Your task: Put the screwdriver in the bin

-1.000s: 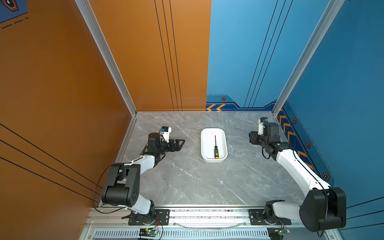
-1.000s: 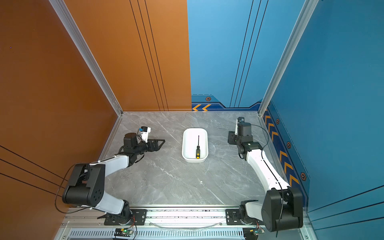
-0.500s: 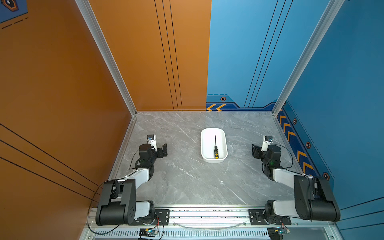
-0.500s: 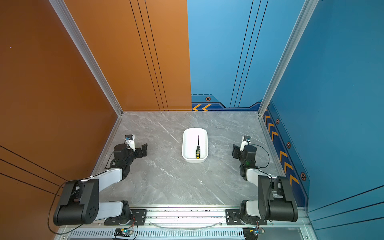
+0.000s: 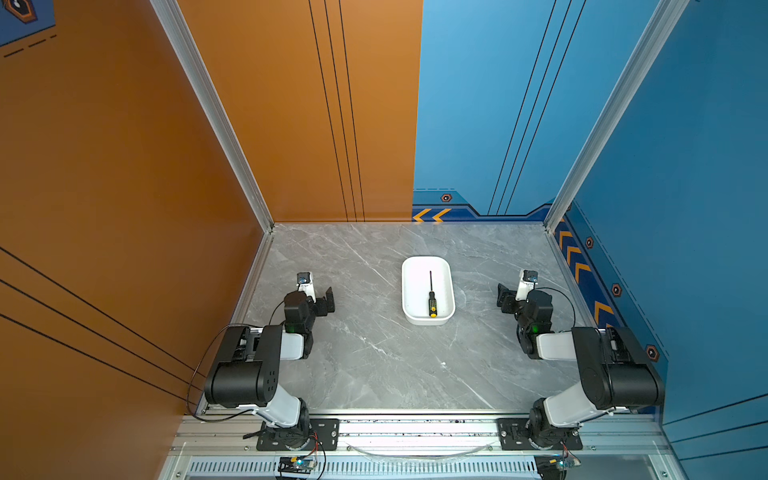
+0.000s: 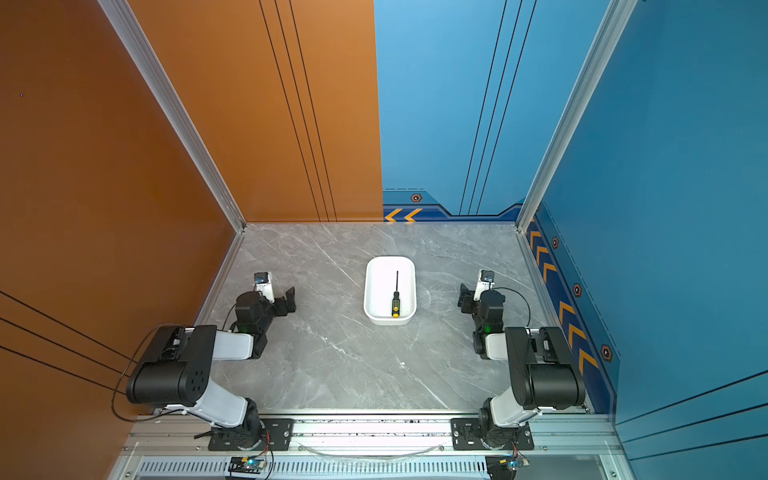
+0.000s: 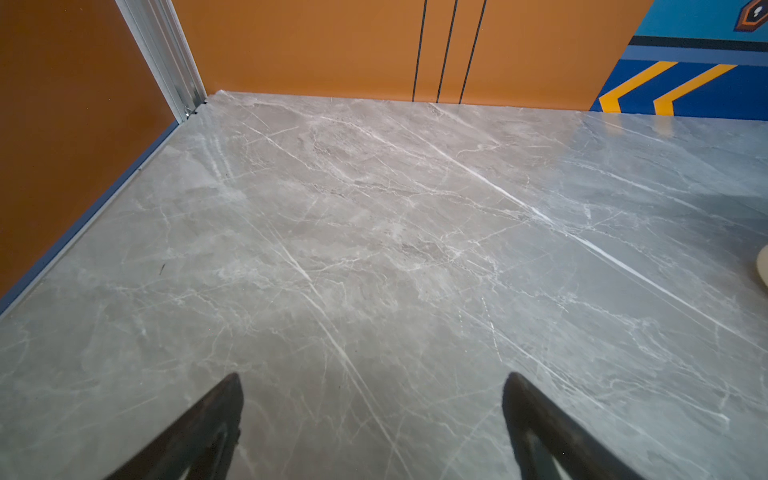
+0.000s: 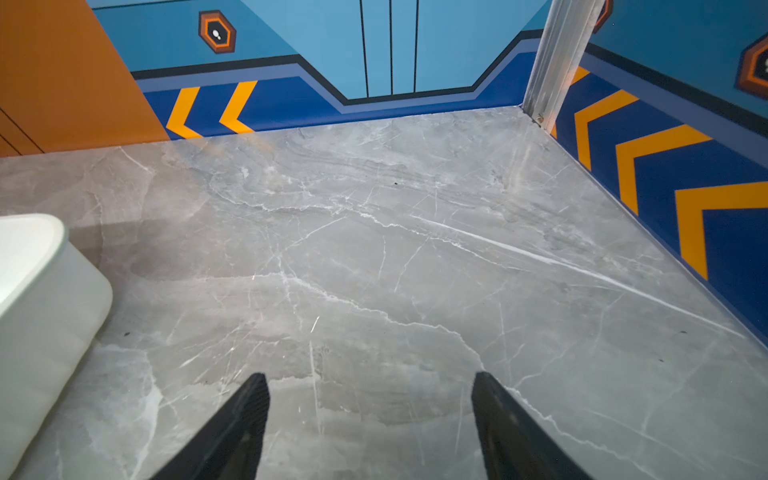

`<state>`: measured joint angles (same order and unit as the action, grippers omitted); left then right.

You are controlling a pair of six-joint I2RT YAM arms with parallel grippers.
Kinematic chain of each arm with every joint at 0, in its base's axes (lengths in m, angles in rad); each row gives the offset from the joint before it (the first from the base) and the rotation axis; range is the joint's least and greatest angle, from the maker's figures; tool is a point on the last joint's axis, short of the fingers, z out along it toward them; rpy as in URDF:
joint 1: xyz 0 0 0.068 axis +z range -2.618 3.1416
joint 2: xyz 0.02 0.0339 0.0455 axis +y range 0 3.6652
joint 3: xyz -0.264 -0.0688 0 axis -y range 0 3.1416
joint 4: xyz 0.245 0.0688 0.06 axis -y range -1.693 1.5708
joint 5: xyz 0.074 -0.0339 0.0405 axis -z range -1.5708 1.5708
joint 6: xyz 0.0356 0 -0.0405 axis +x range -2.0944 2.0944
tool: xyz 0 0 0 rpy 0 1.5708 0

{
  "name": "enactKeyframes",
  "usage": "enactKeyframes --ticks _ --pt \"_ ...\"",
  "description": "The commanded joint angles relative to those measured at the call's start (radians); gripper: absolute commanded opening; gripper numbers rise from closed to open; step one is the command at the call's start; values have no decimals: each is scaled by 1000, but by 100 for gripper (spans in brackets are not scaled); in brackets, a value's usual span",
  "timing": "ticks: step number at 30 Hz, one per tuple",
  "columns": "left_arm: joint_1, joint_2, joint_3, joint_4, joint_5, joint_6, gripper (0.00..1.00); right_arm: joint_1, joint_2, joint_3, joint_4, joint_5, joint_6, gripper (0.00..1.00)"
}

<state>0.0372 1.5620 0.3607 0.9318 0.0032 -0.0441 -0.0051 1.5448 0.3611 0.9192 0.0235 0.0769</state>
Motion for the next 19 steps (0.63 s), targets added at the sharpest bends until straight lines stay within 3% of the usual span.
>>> enactKeyframes --ticks 1,19 --pt "-8 4 -2 35 -29 19 98 8 2 12 -10 29 -8 97" --pt "-14 3 -3 35 -42 22 98 14 1 16 -14 41 -12 100"
